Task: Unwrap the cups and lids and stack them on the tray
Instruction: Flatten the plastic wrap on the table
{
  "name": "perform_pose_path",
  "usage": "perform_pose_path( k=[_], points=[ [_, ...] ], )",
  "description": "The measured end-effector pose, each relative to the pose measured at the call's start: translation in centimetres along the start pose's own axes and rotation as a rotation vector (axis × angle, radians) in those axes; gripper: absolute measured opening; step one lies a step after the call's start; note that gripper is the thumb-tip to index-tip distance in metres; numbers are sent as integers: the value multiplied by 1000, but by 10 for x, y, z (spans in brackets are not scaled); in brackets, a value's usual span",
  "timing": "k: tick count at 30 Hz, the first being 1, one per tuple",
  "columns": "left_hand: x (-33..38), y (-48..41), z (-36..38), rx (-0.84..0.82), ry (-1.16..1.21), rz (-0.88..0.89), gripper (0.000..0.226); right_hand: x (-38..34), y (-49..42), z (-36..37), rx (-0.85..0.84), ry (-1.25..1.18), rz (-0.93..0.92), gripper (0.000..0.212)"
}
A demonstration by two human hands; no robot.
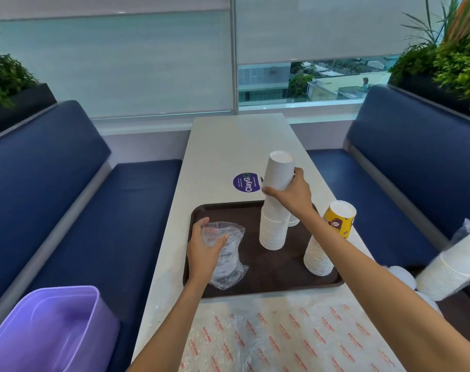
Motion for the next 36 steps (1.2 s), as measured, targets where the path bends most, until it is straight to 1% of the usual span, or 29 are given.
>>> perform_pose_path(
  k=[6,9,11,13,15,16,17,18,19,21,24,25,27,31,33,36],
  points=[
    [-2,-1,4,-7,-2,-20,58,30,0,11,-25,20,70,86],
    [-2,0,6,-10,-2,-30,58,41,2,15,-43,-8,83,92],
    [-2,0,6,-11,-4,-33,58,42,3,15,7,-32,55,99],
    [0,1,6,-7,-5,-32,58,35,9,9,144,-43,-54,96],
    [2,2,5,6,3,-34,57,19,24,2,266,-105,-255,80],
    [5,2,4,13,8,-31,57,10,34,0,284,-143,-364,71],
    [7,2,2,21,15,-25,56,3,44,1,267,-177,-454,62],
    [11,2,0,29,25,-14,55,-2,53,4,222,-211,-514,55],
    [14,1,-2,42,39,-5,53,-4,61,9,150,-252,-520,51],
    [23,1,-7,68,77,-2,49,0,71,24,-16,-329,-403,48],
    [38,1,-18,105,161,-5,46,16,77,48,-232,-390,-125,48],
    [42,2,-23,117,185,-3,44,19,79,54,-291,-431,-54,46],
    [49,6,-29,127,228,1,38,18,83,59,-356,-528,12,38],
    [58,14,-33,139,277,10,27,6,91,56,-348,-652,-15,13],
    [61,19,-33,139,293,-5,23,2,93,55,-289,-689,-23,10],
    [64,28,-33,121,317,-24,22,0,99,54,-159,-696,-33,12]
  ],
)
Point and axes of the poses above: each hand's wrist, its own y-axis away from the middle knuckle, its own z-axis out of the palm, x = y × z, the point moved 4 cm from there along -y, towards the middle knuckle, and after that the axes turned 7 degrees about -y, right-handed, at the moved point
